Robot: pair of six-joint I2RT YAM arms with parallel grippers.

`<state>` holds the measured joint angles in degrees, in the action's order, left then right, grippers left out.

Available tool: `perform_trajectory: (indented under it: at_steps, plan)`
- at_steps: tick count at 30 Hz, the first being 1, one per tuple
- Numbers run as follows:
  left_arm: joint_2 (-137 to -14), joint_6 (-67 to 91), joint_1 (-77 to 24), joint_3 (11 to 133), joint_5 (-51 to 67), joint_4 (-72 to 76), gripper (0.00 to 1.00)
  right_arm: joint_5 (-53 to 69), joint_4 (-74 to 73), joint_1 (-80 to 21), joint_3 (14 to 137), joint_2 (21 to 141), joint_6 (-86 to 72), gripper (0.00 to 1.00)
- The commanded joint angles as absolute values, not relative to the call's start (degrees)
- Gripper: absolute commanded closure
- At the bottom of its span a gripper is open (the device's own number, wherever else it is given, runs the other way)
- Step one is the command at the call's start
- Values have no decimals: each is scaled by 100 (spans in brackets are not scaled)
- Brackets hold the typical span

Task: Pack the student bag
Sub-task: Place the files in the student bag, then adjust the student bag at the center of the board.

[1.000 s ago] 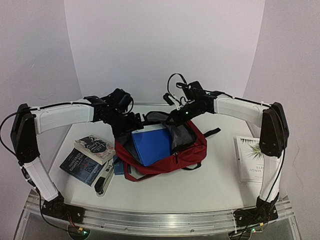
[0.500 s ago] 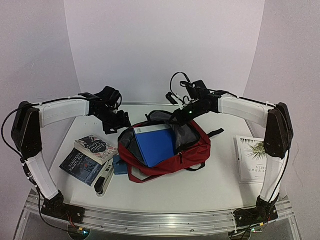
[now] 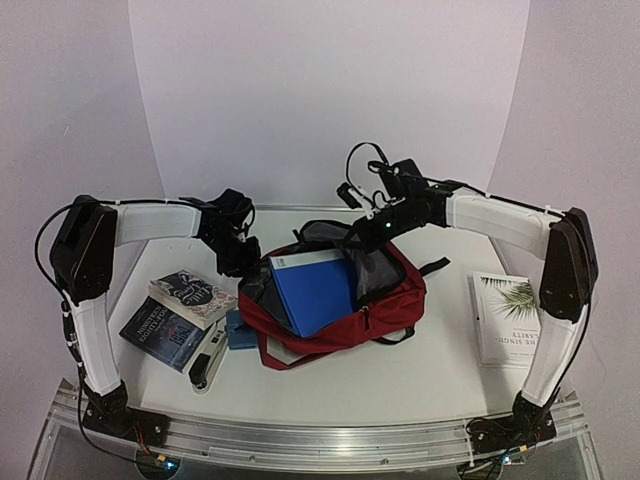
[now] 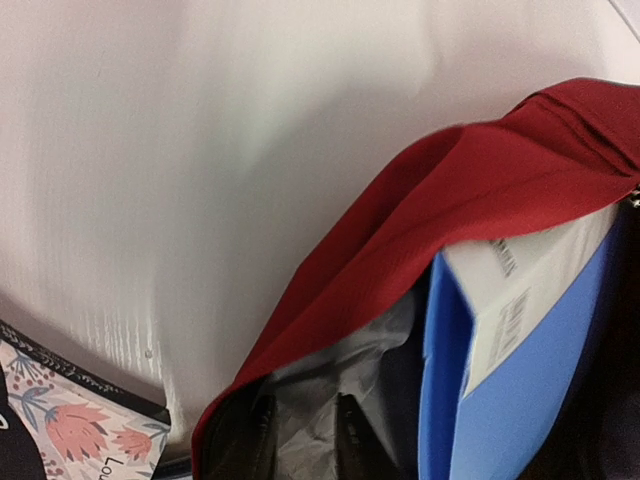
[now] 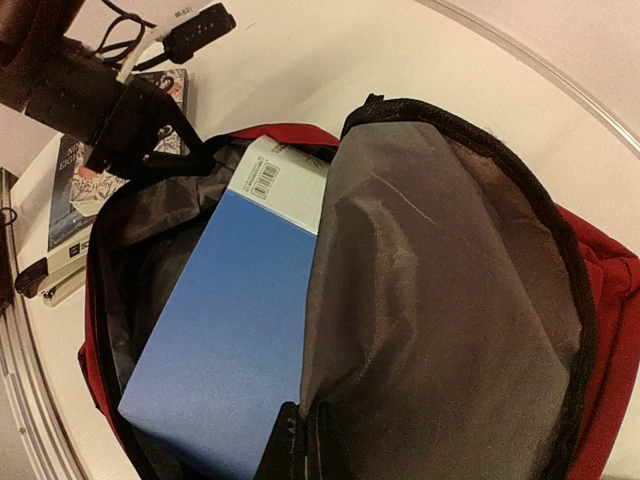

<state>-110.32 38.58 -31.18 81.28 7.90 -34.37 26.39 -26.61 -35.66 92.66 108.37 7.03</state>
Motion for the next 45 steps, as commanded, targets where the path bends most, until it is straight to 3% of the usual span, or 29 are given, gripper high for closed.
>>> perform_trajectory:
  at_steps: [1,3,10,11,12,13,15,25,27,28,32,34,45]
  plan:
    - [-10660,3662,-3103,8605,742,-3104,96,2607,-2443,-3542,9199,10443,805,100]
    - [-10494,3590,-3109,8741,769,-3055,100,2533,-2437,-3533,9193,10488,827,100]
    - [-10007,3410,-3100,8815,640,-3246,97,2444,-2442,-3416,9252,10667,822,100]
    - [-10061,3454,-3077,8784,525,-3392,86,2480,-2441,-3403,9259,10656,817,100]
    - [-10129,3488,-3039,8729,541,-3566,66,2511,-2442,-3402,9262,10644,806,100]
    - [-10206,3525,-2989,8676,618,-3654,55,2554,-2443,-3401,9261,10628,799,100]
    - [-10331,3587,-2914,8473,885,-3571,45,2621,-2443,-3401,9266,10598,773,100]
    - [-11149,3600,-2848,8205,1897,-3078,39,2647,-2460,-3400,9215,10501,751,100]
    - [-11253,3590,-2848,8263,1933,-3052,41,2636,-2461,-3400,9212,10505,750,100]
    - [-11285,3573,-2848,8309,1938,-3049,47,2630,-2462,-3398,9212,10510,755,100]
    - [-11077,3455,-2848,8580,1718,-3142,87,2591,-2475,-3401,9224,10524,775,100]
    - [-10837,3370,-2848,8712,1547,-3224,98,2556,-2478,-3393,9228,10538,790,100]
    - [-9911,2920,-2865,9048,1355,-3551,100,2464,-2534,-3331,9287,10670,868,100]
